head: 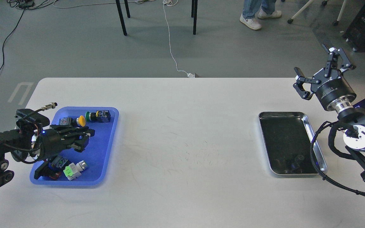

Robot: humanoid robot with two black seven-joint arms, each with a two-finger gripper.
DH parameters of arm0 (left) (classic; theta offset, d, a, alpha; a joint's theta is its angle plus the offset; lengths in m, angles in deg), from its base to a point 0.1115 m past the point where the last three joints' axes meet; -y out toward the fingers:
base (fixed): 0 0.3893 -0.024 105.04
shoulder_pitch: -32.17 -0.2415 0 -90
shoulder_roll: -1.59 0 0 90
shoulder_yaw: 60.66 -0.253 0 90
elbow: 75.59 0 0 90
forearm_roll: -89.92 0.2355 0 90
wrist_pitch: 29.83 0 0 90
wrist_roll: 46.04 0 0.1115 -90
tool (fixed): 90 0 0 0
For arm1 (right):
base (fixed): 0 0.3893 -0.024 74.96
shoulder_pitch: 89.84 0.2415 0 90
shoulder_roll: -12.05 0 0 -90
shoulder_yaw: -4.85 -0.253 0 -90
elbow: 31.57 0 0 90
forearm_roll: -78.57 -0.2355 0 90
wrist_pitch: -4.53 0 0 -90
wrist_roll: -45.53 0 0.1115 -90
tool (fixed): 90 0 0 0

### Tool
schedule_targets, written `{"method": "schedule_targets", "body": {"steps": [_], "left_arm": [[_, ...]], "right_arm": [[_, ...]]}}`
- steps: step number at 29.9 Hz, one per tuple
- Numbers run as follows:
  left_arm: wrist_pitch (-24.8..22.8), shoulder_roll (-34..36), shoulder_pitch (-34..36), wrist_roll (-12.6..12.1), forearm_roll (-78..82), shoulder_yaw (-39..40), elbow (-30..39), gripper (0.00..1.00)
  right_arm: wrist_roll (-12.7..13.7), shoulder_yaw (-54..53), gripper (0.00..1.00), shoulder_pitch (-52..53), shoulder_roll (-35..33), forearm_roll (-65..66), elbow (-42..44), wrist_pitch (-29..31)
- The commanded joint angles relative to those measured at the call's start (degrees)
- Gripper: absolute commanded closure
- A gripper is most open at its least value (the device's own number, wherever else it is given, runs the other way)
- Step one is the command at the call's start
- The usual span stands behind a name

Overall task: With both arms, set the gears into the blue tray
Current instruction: 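Carry the piece into the blue tray and release it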

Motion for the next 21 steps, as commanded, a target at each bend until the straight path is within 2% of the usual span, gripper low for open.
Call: {"method": "schedule_targets", "body": {"steps": [1, 10, 14, 15, 16, 18, 19, 21], "left_arm": [[0.1, 0.1, -0.8, 1.2, -0.1, 0.0, -0.7, 0.86], [0.1, 0.3, -1.5, 1.1, -0.2, 0.0, -2.9, 0.83], [0.1, 0.0, -1.5, 1.2, -0.2, 0.0, -6.0, 0.80], [0.1, 0.0, -1.5, 1.2, -0.3, 0.0, -6.3, 0.77], [0.1, 0.0, -1.5, 1.1, -0.3, 0.0, -6.6, 0.70], [0.3, 0.0, -1.5, 1.1, -0.8, 0.1, -6.7, 0.43], [0.7, 0.0, -1.5, 1.3, -1.0, 0.2, -6.7, 0.36], [1.9, 0.2, -1.5, 1.3, -1.7, 0.3, -6.7, 0.33]], "right_arm": [[0.0, 0.0, 0.02, -0.1, -0.3, 0.0, -0.2, 0.0], [0.0, 0.0, 0.01, -0.1, -0.4, 0.0, -0.2, 0.1], [0.0, 0.0, 0.01, -0.2, -0.6, 0.0, -0.3, 0.1], [0.0, 0.0, 0.02, -0.3, -0.7, 0.0, -0.3, 0.1], [0.0, 0.0, 0.02, -0.4, -0.9, 0.0, -0.3, 0.1], [0.0, 0.0, 0.02, -0.6, -1.1, 0.0, -0.4, 0.2], [0.0, 0.0, 0.02, -0.6, -1.3, 0.0, -0.4, 0.2], [0.0, 0.1, 0.02, -0.6, -2.0, 0.0, -0.5, 0.3]]}}
